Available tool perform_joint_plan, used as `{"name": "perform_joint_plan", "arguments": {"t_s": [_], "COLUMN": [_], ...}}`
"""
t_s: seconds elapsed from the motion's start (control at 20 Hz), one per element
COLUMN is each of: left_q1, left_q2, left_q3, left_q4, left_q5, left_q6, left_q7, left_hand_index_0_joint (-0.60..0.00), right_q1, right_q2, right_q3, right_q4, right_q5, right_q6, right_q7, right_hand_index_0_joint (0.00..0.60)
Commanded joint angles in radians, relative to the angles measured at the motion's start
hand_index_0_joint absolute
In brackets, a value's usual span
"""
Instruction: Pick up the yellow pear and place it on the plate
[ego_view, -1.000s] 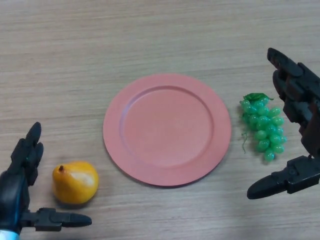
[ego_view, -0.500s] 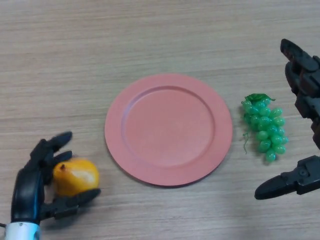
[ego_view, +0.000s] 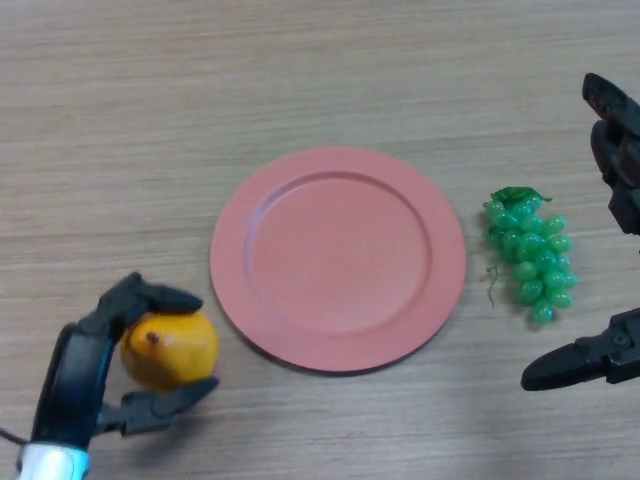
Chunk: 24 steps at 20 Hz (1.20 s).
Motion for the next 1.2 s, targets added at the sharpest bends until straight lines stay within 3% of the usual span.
{"name": "perform_joint_plan", "arguments": {"t_s": [0.05, 0.15, 0.25, 0.45, 0.55, 0.7, 0.8, 0.95, 1.2], "left_q1": [-0.062, -0.139, -0.229, -0.426, -0.491, -0.515, -0.514, -0.519, -0.485], "left_q2": [0.014, -0.007, -0.038, -0.048, -0.048, -0.048, -0.048, -0.048, -0.048], "left_q3": [0.039, -0.022, -0.078, -0.192, -0.251, -0.301, -0.306, -0.333, -0.282], "left_q4": [-0.125, -0.128, -0.13, 0.067, 0.193, 0.243, 0.244, 0.267, 0.171], "left_q5": [0.012, 0.023, -0.099, -0.209, -0.253, -0.261, -0.262, -0.194, -0.1], "left_q6": [0.008, 0.03, 0.151, 0.194, 0.175, 0.184, 0.192, 0.28, 0.365], "left_q7": [0.042, 0.069, 0.037, 0.11, 0.155, 0.156, 0.145, 0.142, 0.123], "left_hand_index_0_joint": [-0.6, -0.6, -0.6, -0.6, -0.6, -0.6, -0.399, 0.0, 0.0], "right_q1": [-0.029, -0.024, -0.019, -0.008, -0.002, 0.002, 0.004, 0.004, -0.018], "right_q2": [-0.021, -0.019, -0.017, -0.024, -0.025, -0.022, -0.021, -0.02, -0.029], "right_q3": [-0.054, -0.059, -0.069, -0.114, -0.121, -0.127, -0.128, -0.135, -0.134], "right_q4": [-0.049, -0.061, -0.074, -0.103, -0.097, -0.09, -0.087, -0.079, -0.065], "right_q5": [0.0, 0.001, 0.014, 0.037, 0.015, -0.011, -0.017, -0.025, -0.03], "right_q6": [-0.12, -0.123, -0.11, -0.078, -0.097, -0.121, -0.129, -0.144, -0.154], "right_q7": [-0.035, -0.042, -0.04, -0.023, -0.022, -0.026, -0.026, -0.029, -0.047], "right_hand_index_0_joint": [0.0, 0.0, 0.0, 0.0, 0.0, 0.0, 0.0, 0.0, 0.0]}}
